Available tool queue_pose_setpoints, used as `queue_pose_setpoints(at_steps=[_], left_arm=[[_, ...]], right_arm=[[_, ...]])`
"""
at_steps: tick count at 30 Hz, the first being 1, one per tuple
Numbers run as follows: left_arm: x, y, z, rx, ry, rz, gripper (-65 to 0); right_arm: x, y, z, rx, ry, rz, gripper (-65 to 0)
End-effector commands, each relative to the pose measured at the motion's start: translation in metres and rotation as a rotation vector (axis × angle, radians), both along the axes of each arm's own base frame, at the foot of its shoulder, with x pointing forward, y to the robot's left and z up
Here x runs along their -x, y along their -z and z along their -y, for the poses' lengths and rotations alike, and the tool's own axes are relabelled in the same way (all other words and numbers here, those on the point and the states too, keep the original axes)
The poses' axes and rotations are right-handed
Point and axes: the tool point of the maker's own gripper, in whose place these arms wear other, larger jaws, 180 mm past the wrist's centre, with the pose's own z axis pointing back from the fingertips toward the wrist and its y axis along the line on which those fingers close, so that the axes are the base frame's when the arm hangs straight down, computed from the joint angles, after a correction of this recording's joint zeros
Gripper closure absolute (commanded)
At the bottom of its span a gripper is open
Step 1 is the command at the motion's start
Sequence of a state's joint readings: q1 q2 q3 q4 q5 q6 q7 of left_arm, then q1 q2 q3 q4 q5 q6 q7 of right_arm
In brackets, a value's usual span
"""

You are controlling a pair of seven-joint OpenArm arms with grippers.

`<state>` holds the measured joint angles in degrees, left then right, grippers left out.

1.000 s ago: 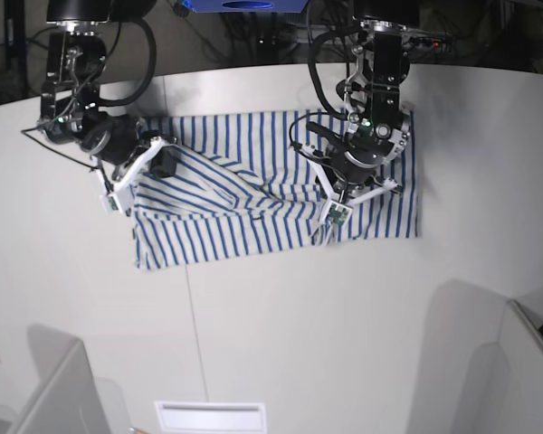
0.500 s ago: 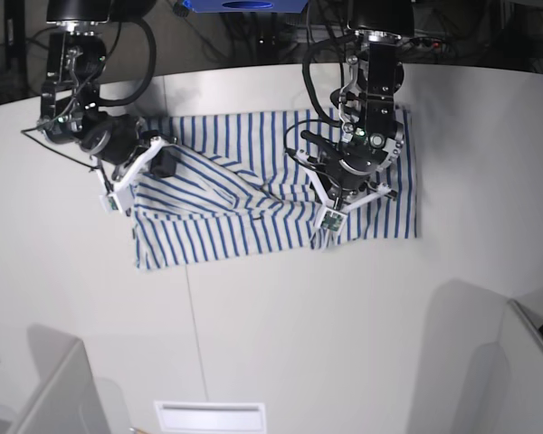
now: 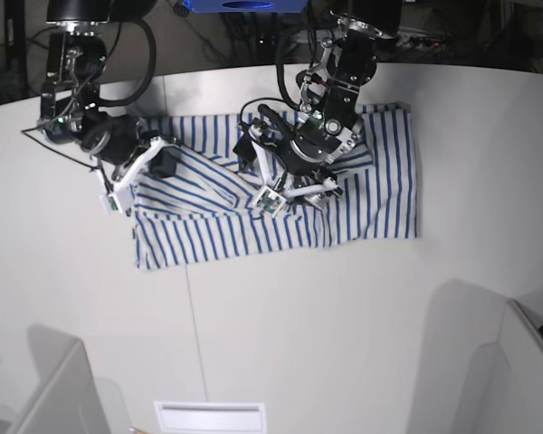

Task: Fold the T-shirt properly
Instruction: 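Fold the grasped side inward toward the right gripper with the left gripper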

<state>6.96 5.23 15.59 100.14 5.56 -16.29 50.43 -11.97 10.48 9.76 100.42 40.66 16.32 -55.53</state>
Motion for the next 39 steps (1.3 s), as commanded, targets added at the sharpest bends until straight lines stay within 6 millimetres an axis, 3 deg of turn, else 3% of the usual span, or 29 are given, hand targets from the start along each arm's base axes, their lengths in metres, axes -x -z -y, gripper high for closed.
queue_pose_setpoints(at_steps=[1, 4, 7, 9, 13, 19, 23, 28, 33, 39], left_arm=[[-0.01, -0.02, -0.001, 0.024, -0.019, 0.065, -51.2], [-0.02, -0.04, -0.036, 0.023, -0.125, 0.123, -36.9], [-0.024, -0.05, -0.076, 0.0, -0.231, 0.154, -14.3], [-0.021, -0.045, -0.106, -0.045, -0.283, 0.149, 0.0], [-0.018, -0.041, -0.147, -0.101, -0.361, 0.14, 0.0], [-0.012, -0.037, -0.186, -0.159, -0.432, 0.13, 0.0], [-0.008, -0.024, -0.186, -0.162, -0.429, 0.093, 0.0], [0.004, -0.003, -0.163, -0.154, -0.363, 0.028, 0.0], [0.011, 0.007, -0.15, -0.147, -0.33, -0.003, 0.0], [0.022, 0.012, -0.113, -0.112, -0.238, -0.024, 0.0]], right_arm=[[-0.01, -0.013, 0.002, -0.007, 0.003, 0.053, 0.0], [-0.01, -0.012, 0.002, -0.007, 0.003, 0.051, 0.0], [-0.009, -0.012, 0.002, -0.007, 0.003, 0.05, 0.0], [-0.009, -0.012, 0.001, -0.008, 0.0, 0.049, 0.0], [-0.009, -0.012, 0.0, -0.008, -0.003, 0.05, 0.0], [-0.007, -0.011, -0.005, -0.025, 0.005, 0.045, 0.0], [-0.007, -0.011, -0.007, -0.028, 0.001, 0.044, 0.0], [-0.01, -0.013, -0.005, -0.026, 0.004, 0.051, 0.0], [-0.01, -0.013, -0.005, -0.026, 0.006, 0.051, 0.0], [-0.01, -0.013, -0.005, -0.026, 0.006, 0.051, 0.0]])
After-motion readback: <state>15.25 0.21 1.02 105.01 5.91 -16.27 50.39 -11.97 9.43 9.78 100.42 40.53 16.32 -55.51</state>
